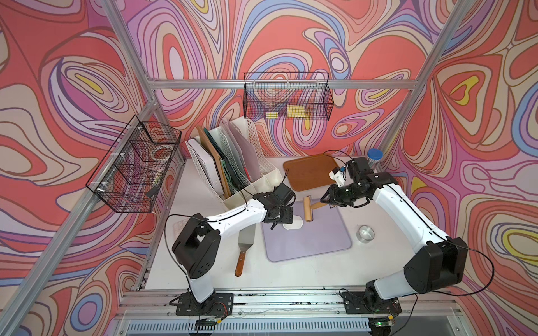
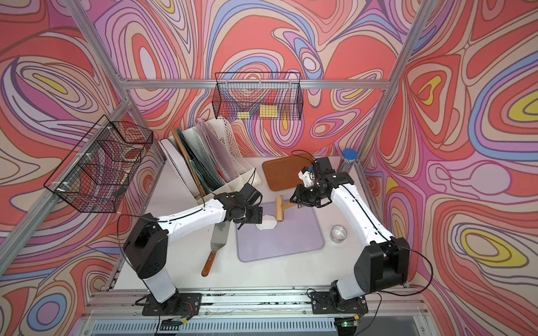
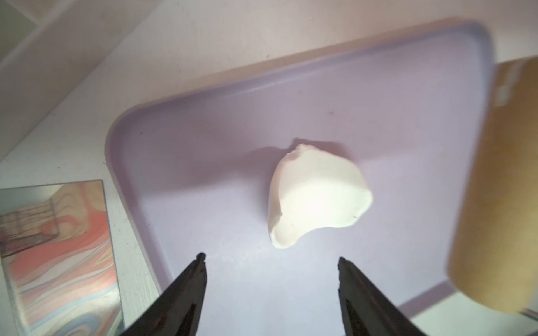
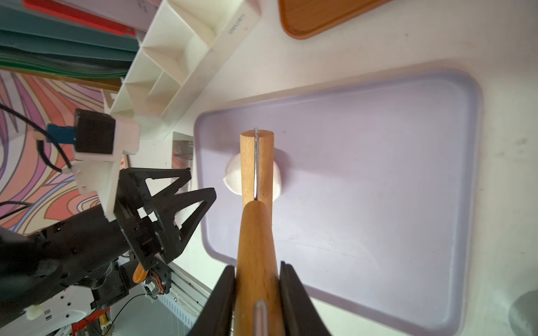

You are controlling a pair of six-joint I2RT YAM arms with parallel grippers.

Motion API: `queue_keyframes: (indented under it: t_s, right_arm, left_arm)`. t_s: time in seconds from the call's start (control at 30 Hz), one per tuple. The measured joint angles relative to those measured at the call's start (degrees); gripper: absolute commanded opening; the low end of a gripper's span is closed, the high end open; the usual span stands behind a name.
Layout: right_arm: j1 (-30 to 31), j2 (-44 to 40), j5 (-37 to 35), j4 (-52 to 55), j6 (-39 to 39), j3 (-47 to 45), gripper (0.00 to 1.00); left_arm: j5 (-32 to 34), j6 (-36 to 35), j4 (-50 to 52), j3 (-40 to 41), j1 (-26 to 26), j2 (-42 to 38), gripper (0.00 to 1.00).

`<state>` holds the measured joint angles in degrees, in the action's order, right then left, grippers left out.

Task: Roll out the dumpling wrappers from the dough
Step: Adjust the dumpling wrapper at the work surface.

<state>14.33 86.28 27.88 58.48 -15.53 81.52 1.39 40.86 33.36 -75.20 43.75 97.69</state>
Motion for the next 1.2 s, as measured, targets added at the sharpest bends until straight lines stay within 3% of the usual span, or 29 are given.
queue_keyframes:
  t_s: [0.23,0.43,0.5,0.9,1.1,1.2]
  right_arm:
    - [7.32,10.75,-4.31,5.73,4.31,10.82,0.00]
    - [7.89,16.90,-8.22,7.89,6.99,14.14,0.00]
    - [8.20,17.84,-8.39,7.74,7.28,14.43,0.00]
    - [8.63,18.12,-9.33,8.87,10.16,15.61,0.00]
    - [8.63,19.12,-9.35,10.01,12.33,18.43,0.00]
    - [8.63,19.85,-8.96,10.12,13.29,18.99,0.00]
  left_arm:
    - [-3.48,1.27,-1.22,10.19,-3.78,-11.39,0.60]
    - [-5.35,3.58,-1.20,19.54,-5.81,-11.37,0.42]
    - [-5.99,3.93,-1.53,19.65,-5.81,-9.53,0.36]
    - [-4.61,3.82,-2.93,17.14,-5.81,1.11,0.26]
    - [-2.27,2.71,-1.64,15.28,-5.81,2.84,0.03]
    - [-1.60,2.69,-1.62,13.42,-6.12,4.17,0.00]
